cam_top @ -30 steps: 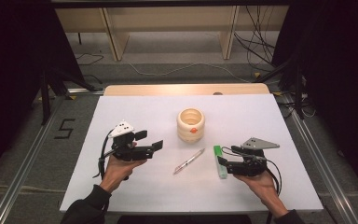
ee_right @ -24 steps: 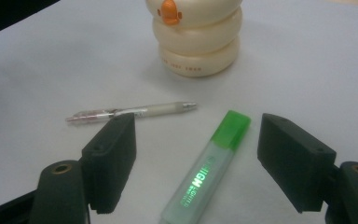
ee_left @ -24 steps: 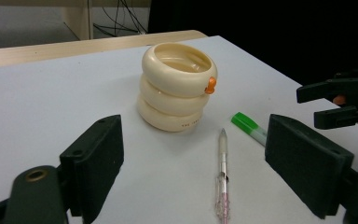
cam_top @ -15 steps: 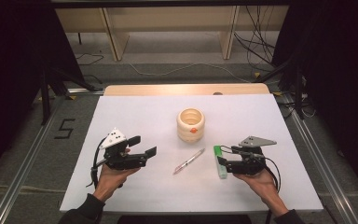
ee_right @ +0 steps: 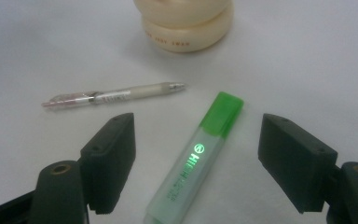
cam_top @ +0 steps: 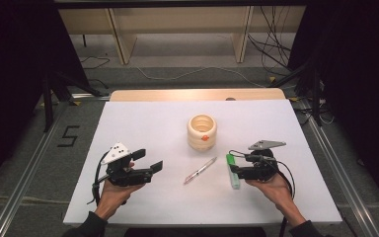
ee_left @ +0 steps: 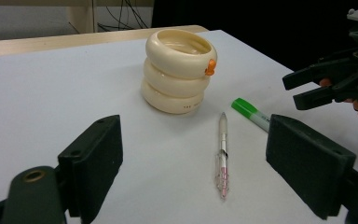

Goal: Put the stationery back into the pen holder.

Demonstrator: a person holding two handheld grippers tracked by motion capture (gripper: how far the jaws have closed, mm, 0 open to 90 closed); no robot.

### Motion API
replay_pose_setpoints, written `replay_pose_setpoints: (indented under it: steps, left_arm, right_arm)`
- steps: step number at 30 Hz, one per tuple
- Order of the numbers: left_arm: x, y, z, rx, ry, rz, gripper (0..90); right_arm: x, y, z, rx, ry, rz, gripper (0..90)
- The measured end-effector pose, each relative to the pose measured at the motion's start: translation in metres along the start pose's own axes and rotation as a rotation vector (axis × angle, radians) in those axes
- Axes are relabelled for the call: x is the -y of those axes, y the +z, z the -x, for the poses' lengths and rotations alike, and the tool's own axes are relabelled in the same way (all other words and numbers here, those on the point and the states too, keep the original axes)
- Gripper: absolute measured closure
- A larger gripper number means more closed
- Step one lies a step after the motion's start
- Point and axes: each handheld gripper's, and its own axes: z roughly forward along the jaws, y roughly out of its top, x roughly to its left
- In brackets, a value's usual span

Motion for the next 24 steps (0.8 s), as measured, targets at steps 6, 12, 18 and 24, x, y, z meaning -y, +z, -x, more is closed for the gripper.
replay_pose_setpoints:
  steps: [6, 12, 18, 24]
  left_arm:
    - [0.002, -0.003, 0.001, -0.002, -0.001, 0.001, 18.6]
    - [0.003, -0.004, 0.002, 0.000, 0.005, -0.006, 18.5]
    - [0.005, -0.005, 0.003, 0.003, 0.005, -0.006, 18.5]
    - [0.006, -0.007, 0.004, 0.005, 0.012, -0.005, 18.5]
  right_arm:
    - [-0.002, 0.007, 0.002, 0.007, -0.001, -0.050, 28.1]
    - [-0.005, 0.014, 0.002, 0.013, 0.006, -0.125, 28.2]
    - [-0.010, 0.025, 0.003, 0.030, -0.001, -0.197, 28.2]
    - [-0.017, 0.037, -0.002, 0.060, -0.015, -0.265, 31.4]
